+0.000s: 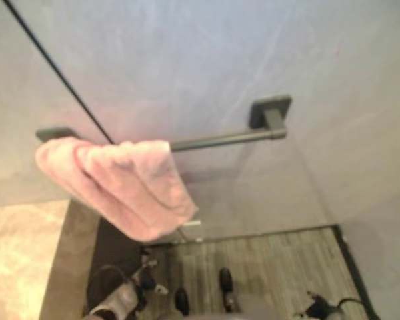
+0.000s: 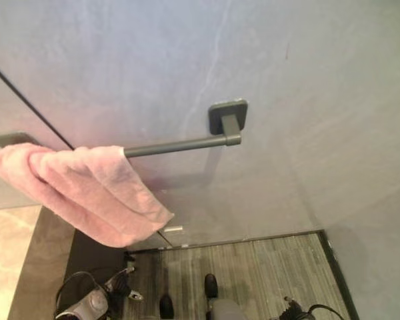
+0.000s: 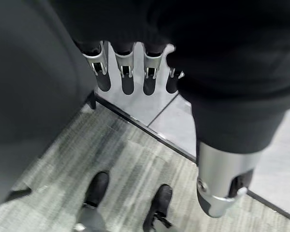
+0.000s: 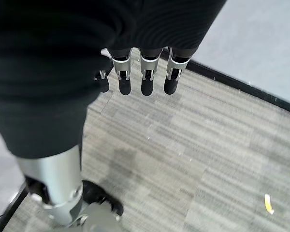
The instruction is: Put brush and paste in cup on sink, flatten towel.
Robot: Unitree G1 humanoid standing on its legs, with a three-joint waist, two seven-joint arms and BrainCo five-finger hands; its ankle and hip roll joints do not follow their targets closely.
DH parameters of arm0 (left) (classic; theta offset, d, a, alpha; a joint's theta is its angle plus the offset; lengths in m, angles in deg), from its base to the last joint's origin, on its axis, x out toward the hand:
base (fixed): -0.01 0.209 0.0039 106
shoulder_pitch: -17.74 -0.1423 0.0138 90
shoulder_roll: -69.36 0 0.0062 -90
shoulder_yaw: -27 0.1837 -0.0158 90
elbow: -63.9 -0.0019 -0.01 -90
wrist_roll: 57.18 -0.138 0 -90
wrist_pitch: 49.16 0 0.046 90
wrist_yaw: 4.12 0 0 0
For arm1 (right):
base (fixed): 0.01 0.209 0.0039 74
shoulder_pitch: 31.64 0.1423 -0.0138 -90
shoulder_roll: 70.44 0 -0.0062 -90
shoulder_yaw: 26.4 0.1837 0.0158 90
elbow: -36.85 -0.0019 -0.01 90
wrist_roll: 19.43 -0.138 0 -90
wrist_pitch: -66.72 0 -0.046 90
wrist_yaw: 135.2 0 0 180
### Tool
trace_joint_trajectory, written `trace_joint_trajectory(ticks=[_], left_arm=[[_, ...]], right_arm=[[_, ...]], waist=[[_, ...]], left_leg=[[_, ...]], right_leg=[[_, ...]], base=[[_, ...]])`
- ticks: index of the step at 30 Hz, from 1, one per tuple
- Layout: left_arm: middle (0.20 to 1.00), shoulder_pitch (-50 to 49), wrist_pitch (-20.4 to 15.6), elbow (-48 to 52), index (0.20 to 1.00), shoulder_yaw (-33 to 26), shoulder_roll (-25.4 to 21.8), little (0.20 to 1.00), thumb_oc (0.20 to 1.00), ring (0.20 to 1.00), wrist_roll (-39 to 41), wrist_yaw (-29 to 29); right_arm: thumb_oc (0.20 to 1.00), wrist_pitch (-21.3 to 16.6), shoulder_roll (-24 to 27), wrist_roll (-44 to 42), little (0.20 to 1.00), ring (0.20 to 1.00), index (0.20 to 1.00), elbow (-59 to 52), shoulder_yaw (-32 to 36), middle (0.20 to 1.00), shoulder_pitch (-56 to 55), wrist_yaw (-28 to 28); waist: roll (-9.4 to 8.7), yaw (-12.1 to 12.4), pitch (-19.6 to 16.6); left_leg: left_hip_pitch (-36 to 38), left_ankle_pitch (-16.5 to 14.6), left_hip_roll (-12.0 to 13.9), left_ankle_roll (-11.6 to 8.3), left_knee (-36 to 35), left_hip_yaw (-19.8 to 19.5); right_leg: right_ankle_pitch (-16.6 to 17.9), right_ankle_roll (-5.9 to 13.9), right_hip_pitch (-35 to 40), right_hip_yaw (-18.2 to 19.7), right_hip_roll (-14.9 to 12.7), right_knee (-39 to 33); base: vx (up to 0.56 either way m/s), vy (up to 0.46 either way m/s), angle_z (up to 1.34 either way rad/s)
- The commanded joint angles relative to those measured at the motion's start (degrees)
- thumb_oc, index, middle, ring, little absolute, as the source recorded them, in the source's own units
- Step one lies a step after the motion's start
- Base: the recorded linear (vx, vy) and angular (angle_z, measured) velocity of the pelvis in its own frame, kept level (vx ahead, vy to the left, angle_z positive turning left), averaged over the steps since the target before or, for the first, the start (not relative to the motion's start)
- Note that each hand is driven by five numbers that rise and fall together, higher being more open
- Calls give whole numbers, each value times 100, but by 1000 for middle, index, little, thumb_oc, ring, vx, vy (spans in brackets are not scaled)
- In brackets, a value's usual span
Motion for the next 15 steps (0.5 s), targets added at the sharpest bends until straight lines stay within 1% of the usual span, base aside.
trace_joint_trajectory(ticks=[1, 3, 5, 9, 11, 14, 15], left_arm=[[1000, 39, -129, 62, 1000, -159, -198, 1000, 1000, 1000, 15, 87], [1000, 4, -153, 179, 1000, -113, -200, 1000, 1000, 1000, 12, 61], [1000, -46, -199, 575, 1000, -13, -257, 1000, 1000, 1000, 6, -33], [1000, -81, -344, 1828, 1000, 310, -488, 1000, 1000, 1000, 7, -322], [1000, -60, -428, 2631, 1000, 449, -704, 1000, 1000, 1000, 37, -507], [1000, -41, -460, 3675, 1000, 462, -992, 1000, 1000, 1000, 272, -815], [1000, -24, -468, 3853, 1000, 440, -1045, 1000, 1000, 1000, 335, -846]], right_arm=[[1000, -121, -165, -189, 1000, 1000, 1000, 4, 18, 1000, 136, 60], [1000, -144, -180, -224, 1000, 1000, 1000, -34, -2, 1000, 126, 59], [1000, -180, -182, -270, 1000, 1000, 1000, -161, -37, 1000, 108, 40], [1000, -200, -157, -274, 1000, 1000, 1000, -136, -70, 1000, 134, 84], [1000, -186, -131, -285, 1000, 1000, 1000, -114, -57, 1000, 169, 131], [1000, -138, -131, -294, 1000, 1000, 1000, 36, 6, 1000, 252, 174], [1000, -118, -127, -291, 1000, 1000, 1000, 73, 19, 1000, 271, 174]], waist=[[-368, 101, -142], [-389, 107, -154], [-425, 108, -185], [-429, 122, -205], [-406, 135, -240], [-382, 156, -299], [-381, 162, -311]], left_leg=[[-125, -174, -166, 264, 91, 51], [-104, -184, -151, 258, 91, 74], [-87, -194, -126, 240, 91, 103], [-162, -177, -74, 186, 91, 110], [-263, -155, -46, 147, 91, 117], [-371, -121, -4, 96, 91, 90], [-374, -113, 5, 88, 91, 87]], right_leg=[[-959, 447, 388, 365, -341, 141], [-935, 449, 411, 392, -335, 101], [-908, 447, 439, 418, -317, 36], [-887, 469, 347, 398, -288, 29], [-864, 496, 246, 379, -287, 29], [-866, 504, 166, 316, -290, 29], [-867, 505, 171, 299, -292, 29]], base=[[55, 27, -20], [38, 9, -22], [30, -11, -9], [-26, -28, -5], [-52, -30, 6], [-23, -39, 5], [12, -47, 6]])
